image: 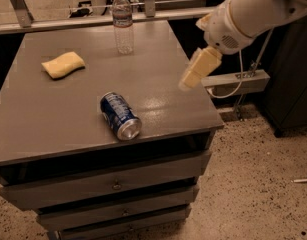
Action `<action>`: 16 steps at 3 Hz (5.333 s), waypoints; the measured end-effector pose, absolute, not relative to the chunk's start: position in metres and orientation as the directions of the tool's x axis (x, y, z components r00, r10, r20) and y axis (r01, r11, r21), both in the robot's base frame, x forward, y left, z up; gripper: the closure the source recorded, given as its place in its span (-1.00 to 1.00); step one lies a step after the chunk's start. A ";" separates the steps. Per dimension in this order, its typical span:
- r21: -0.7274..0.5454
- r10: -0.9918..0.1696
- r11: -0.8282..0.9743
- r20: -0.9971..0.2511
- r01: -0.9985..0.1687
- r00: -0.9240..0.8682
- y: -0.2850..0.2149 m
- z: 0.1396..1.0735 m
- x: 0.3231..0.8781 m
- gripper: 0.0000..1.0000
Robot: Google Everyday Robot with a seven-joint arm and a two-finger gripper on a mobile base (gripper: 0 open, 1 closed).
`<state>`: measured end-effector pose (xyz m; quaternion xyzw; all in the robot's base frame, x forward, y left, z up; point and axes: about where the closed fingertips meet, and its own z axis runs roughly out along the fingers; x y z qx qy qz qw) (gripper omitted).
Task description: Move water bottle near pepsi can
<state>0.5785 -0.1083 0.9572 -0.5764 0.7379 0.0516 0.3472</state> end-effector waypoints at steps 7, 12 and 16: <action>-0.288 -0.422 0.574 -0.906 -0.767 0.025 0.058 0.949 0.807 -1.00; -0.116 -0.267 0.637 -0.960 -0.762 -0.078 0.073 0.920 0.848 0.16; -0.041 -0.138 0.573 -0.989 -0.818 -0.048 0.029 0.934 0.694 1.00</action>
Offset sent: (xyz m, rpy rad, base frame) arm 0.0475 0.0823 0.0199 0.1169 -0.0437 -0.0999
